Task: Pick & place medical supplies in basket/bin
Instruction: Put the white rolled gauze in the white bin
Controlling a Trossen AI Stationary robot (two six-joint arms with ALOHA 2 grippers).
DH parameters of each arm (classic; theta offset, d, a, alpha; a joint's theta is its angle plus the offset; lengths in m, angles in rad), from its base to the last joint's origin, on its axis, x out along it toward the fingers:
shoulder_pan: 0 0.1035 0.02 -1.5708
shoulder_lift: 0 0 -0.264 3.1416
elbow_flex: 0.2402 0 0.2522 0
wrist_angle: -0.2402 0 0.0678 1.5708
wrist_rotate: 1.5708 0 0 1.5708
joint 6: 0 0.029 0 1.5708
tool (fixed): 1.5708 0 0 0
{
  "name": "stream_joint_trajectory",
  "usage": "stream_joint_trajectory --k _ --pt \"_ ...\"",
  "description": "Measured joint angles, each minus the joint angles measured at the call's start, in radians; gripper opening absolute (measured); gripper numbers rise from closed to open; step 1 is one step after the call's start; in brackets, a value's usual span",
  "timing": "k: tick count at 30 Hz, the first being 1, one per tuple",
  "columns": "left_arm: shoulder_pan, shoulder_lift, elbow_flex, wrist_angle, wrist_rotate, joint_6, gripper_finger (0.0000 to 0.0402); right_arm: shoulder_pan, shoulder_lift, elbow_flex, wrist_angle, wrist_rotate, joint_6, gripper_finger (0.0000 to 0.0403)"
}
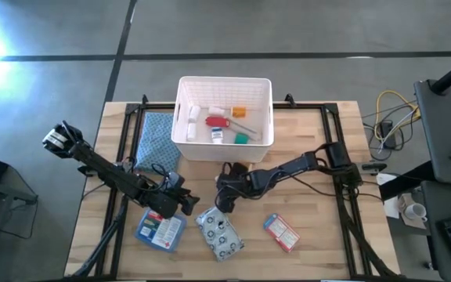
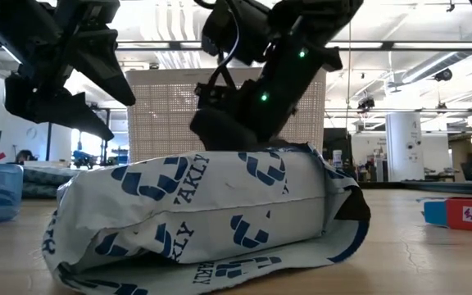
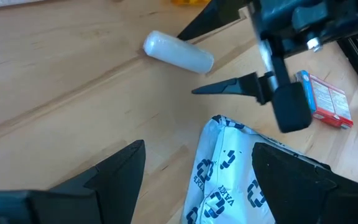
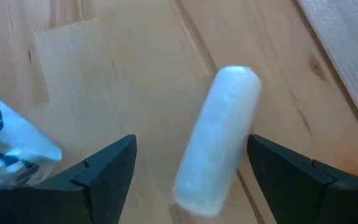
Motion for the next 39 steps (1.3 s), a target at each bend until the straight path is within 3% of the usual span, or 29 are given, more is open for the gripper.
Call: stream_joint_trajectory --k 8,22,28,31,37,39 --pt "0.0 0.0 0.0 0.004 -0.001 -0.002 0.0274 0.0 0.031 0.001 0.049 0.0 -0.062 0.0247" --pt "0.0 0.0 0.0 0.006 -0.002 -0.002 0.0274 -0.004 0.02 0.035 0.019 -0.06 -0.114 0.0052" --pt "-0.012 0.001 0.0 0.103 -0.001 0.05 0.0274 0.003 -0.11 0.124 -0.015 -0.046 -0.116 0.004" --pt "-0.028 0.001 0.0 0.192 0.0 0.127 0.0274 0.024 -0.2 0.159 -0.018 0.05 -0.125 0.0051" --pt "-0.043 0.001 0.0 0.224 -0.002 0.188 0.0274 0.024 -0.34 0.18 -0.006 0.515 -0.289 0.0074" --pt "-0.046 0.001 0.0 0.224 -0.004 0.188 0.0274 -0.017 -0.369 0.178 -0.014 0.565 -0.321 0.0087"
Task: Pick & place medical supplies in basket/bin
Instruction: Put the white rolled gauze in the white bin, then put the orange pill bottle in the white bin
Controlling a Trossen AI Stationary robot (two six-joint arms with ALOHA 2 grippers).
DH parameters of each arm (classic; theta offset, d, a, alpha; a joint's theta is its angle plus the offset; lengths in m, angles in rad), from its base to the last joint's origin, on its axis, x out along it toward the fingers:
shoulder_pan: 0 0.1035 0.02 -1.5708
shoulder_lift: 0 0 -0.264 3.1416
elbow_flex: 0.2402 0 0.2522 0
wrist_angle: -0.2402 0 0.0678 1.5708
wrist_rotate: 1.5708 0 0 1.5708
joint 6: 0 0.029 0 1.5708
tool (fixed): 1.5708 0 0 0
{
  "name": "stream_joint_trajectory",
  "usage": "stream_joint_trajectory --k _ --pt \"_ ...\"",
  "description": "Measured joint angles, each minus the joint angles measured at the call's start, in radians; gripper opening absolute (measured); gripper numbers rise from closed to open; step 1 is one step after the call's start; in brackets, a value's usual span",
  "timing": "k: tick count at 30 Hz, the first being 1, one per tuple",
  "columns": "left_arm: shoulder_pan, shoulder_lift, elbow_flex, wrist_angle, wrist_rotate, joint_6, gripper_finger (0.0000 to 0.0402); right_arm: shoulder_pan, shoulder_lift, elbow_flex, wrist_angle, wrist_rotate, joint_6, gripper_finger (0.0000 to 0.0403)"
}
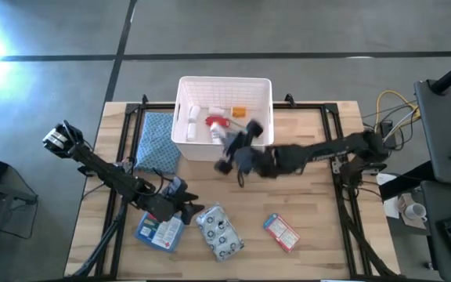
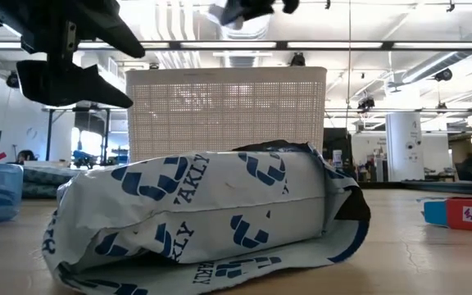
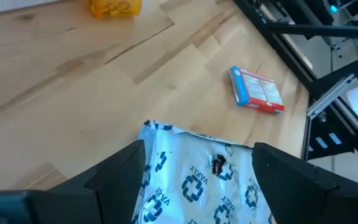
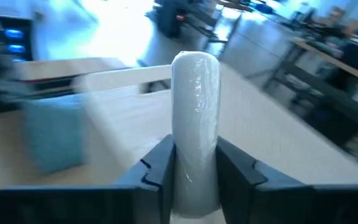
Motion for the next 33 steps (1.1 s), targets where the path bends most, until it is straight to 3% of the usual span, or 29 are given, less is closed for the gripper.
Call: stream_joint_trajectory --k 5,9,13,16,21,33 --pt "-0.017 0.0 0.003 0.01 -0.001 0.01 0.0274 -0.151 -0.06 0.001 -0.131 -0.029 0.073 0.0143" --pt "-0.042 0.0 0.022 0.016 -0.001 0.032 0.0274 -0.275 -0.081 -0.001 -0.221 -0.162 0.19 0.0208" --pt "-0.055 0.0 0.023 0.011 -0.002 0.023 0.0274 -0.323 -0.088 0.002 -0.252 -0.293 0.227 0.0264" --pt "-0.055 0.0 0.019 0.009 -0.003 0.001 0.0274 -0.293 -0.088 0.003 -0.246 -0.357 0.206 0.0291" --pt "-0.054 0.0 0.012 0.011 -0.03 -0.002 0.0274 -0.184 -0.09 0.002 -0.318 -0.358 0.152 0.0305" --pt "-0.013 0.0 -0.002 0.016 -0.051 0.019 0.0274 0.046 -0.112 -0.001 -0.724 -0.341 0.487 0.0276"
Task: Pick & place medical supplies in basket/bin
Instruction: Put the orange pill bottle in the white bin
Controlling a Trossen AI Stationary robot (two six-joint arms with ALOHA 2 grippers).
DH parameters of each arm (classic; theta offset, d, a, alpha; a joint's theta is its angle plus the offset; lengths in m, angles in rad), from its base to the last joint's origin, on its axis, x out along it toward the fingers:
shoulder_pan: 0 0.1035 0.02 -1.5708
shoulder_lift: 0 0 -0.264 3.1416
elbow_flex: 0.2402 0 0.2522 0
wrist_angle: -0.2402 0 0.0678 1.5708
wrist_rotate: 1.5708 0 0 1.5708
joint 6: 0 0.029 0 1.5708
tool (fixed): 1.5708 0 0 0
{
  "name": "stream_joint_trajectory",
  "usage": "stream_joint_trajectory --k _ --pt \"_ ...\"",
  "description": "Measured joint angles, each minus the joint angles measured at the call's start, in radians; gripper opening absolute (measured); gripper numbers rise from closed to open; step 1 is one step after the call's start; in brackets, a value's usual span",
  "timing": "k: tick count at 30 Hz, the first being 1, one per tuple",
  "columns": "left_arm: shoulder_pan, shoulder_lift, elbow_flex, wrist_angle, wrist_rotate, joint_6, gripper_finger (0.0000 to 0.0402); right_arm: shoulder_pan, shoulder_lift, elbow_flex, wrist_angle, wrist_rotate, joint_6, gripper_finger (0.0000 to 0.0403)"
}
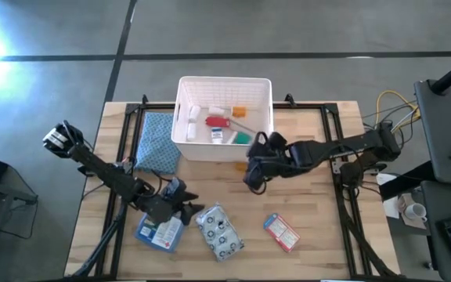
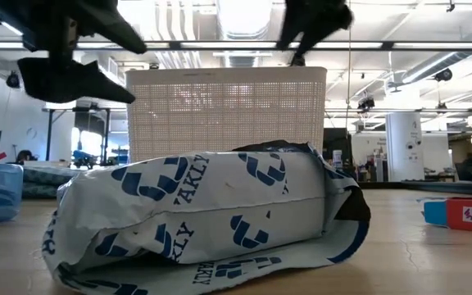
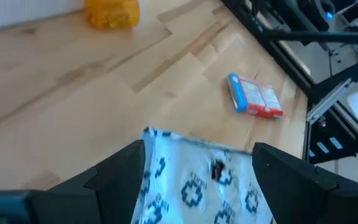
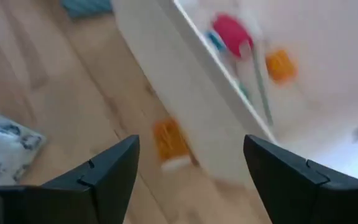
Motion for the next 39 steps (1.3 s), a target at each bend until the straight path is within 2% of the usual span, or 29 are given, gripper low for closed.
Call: stream_joint_trajectory --k 2,6,8,10,14,18,20,21,23,27,29,32,36,39 --pt "0.023 -0.001 0.002 0.002 0.0 0.024 0.0274 0.026 0.001 -0.008 -0.055 -0.046 0.092 0.0271" --pt "0.087 -0.001 -0.004 0.002 0.0 0.044 0.0274 0.044 0.012 -0.068 -0.069 -0.313 0.306 0.0266" --pt "0.123 -0.001 -0.007 -0.001 0.001 0.052 0.0274 0.041 0.018 -0.129 -0.019 -0.376 0.413 0.0265" --pt "0.159 -0.001 -0.007 0.0 0.001 0.056 0.0274 0.037 0.023 -0.198 0.021 -0.365 0.519 0.0265" --pt "0.214 -0.001 -0.009 -0.003 0.007 0.057 0.0274 0.04 0.022 -0.348 0.122 -0.248 0.77 0.0265" --pt "0.224 -0.001 -0.009 -0.003 0.01 0.057 0.0274 0.03 0.012 -0.49 0.427 -0.226 0.947 0.0265" --pt "0.217 -0.001 -0.009 -0.004 0.015 0.057 0.0274 0.031 0.011 -0.54 0.564 -0.205 0.973 0.0265" --pt "0.211 -0.001 -0.011 -0.005 0.025 0.049 0.0274 0.032 0.011 -0.558 0.622 -0.195 0.945 0.0265" --pt "0.193 -0.001 -0.014 -0.014 0.048 0.046 0.0274 0.033 0.011 -0.568 0.704 -0.186 0.767 0.0265" --pt "0.152 -0.001 -0.019 -0.028 0.054 0.02 0.0274 0.05 0.01 -0.529 0.702 -0.174 0.202 0.0265" --pt "0.134 -0.001 -0.022 -0.042 0.056 0.0 0.0274 0.052 0.01 -0.507 0.684 -0.173 0.007 0.0265" --pt "0.115 -0.001 -0.022 -0.064 0.056 -0.035 0.0274 0.035 0.01 -0.491 0.669 -0.15 -0.091 0.0265" --pt "0.104 -0.001 -0.023 -0.067 0.055 -0.049 0.0274 0.004 0.021 -0.508 0.67 -0.089 -0.112 0.0265" --pt "0.105 -0.001 -0.023 -0.066 0.054 -0.049 0.0274 -0.006 0.06 -0.523 0.666 -0.112 -0.117 0.0265"
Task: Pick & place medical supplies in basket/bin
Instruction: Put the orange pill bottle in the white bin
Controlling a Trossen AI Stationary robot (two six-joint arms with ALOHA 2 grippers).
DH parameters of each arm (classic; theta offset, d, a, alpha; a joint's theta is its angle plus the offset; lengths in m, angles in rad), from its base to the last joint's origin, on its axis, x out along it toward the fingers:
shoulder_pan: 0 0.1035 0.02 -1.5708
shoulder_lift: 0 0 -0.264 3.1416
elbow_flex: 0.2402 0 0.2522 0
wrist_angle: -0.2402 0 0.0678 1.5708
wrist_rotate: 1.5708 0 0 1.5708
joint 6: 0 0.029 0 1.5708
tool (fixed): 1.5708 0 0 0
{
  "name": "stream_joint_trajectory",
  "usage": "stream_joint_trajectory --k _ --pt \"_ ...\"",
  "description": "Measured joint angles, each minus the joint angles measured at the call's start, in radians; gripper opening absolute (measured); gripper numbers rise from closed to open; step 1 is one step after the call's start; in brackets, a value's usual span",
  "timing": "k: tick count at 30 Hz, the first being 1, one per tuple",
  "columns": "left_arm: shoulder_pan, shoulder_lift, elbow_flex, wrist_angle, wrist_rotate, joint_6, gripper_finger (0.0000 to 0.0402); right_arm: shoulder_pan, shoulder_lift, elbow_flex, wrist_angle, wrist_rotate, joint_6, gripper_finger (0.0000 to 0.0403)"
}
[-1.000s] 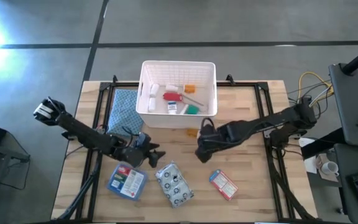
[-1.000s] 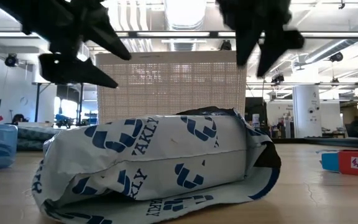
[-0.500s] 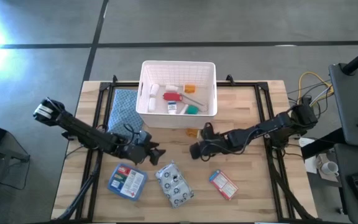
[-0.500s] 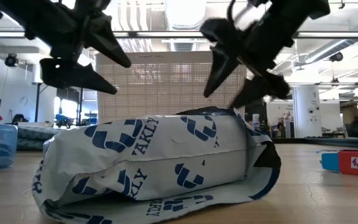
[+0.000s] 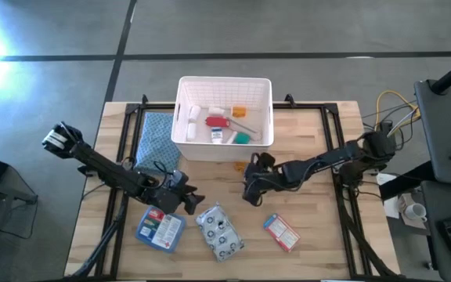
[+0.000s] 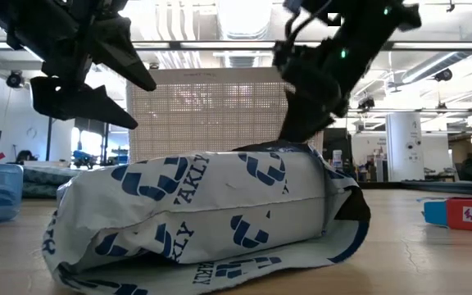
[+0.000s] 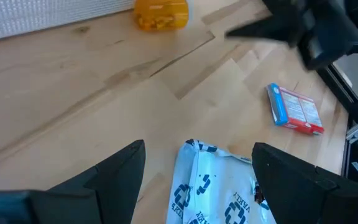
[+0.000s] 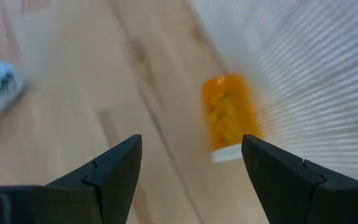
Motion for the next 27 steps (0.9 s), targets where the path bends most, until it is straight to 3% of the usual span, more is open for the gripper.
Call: stream_joint_trajectory --k 9,15,19,27 --pt "0.0 0.0 0.0 0.0 0.0 -0.027 0.0274 -0.001 0.089 0.064 -0.003 -0.025 -0.17 0.0265" --pt "0.0 0.0 0.0 0.0 0.0 -0.048 0.0274 -0.001 0.108 0.098 -0.009 0.127 -0.272 0.0265" --pt "0.0 0.0 -0.002 0.002 0.0 -0.048 0.0274 -0.018 0.15 0.104 -0.006 0.131 -0.347 0.0265" --pt "0.0 0.0 -0.007 -0.001 0.0 -0.049 0.0274 -0.039 0.224 0.101 -0.005 0.149 -0.341 0.0267"
